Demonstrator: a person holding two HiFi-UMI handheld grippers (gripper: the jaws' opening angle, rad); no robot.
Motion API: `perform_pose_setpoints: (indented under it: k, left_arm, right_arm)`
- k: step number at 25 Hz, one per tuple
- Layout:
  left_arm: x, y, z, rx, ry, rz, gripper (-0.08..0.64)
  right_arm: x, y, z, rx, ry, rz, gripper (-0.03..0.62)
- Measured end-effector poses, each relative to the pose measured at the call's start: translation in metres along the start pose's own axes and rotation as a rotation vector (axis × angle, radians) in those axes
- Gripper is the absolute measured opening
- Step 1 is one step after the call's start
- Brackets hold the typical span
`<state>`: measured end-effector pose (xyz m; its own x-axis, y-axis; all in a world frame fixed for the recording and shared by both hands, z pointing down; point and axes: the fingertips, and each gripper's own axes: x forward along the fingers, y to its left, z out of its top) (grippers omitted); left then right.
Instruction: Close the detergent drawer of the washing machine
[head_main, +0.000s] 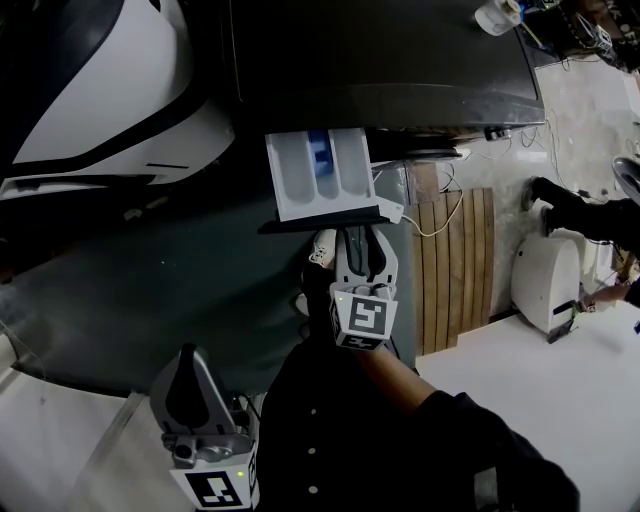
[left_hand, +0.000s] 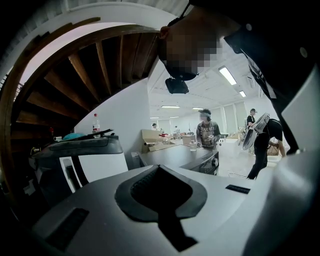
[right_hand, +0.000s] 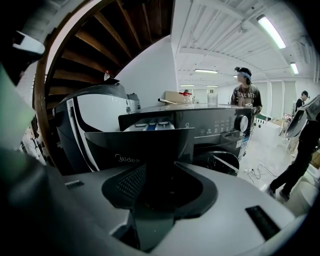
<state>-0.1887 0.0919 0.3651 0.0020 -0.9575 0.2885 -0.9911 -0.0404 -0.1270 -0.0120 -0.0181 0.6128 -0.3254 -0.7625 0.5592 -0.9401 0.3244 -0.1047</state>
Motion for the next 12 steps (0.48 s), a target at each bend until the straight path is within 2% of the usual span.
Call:
perform_pose_setpoints:
  k: [6, 12]
  left_arm:
    - [0.004, 0.003, -0.003, 0.003, 0.011, 0.005, 0.014]
    - [0.010, 0.007, -0.002, -0.011, 0.007, 0.009, 0.014]
  right_arm:
    - [0.017, -0.001, 0.006, -0.058, -0.023, 0.001, 0.175]
    - [0.032, 0.000, 0.019, -0.061, -0.030, -0.001, 0.173]
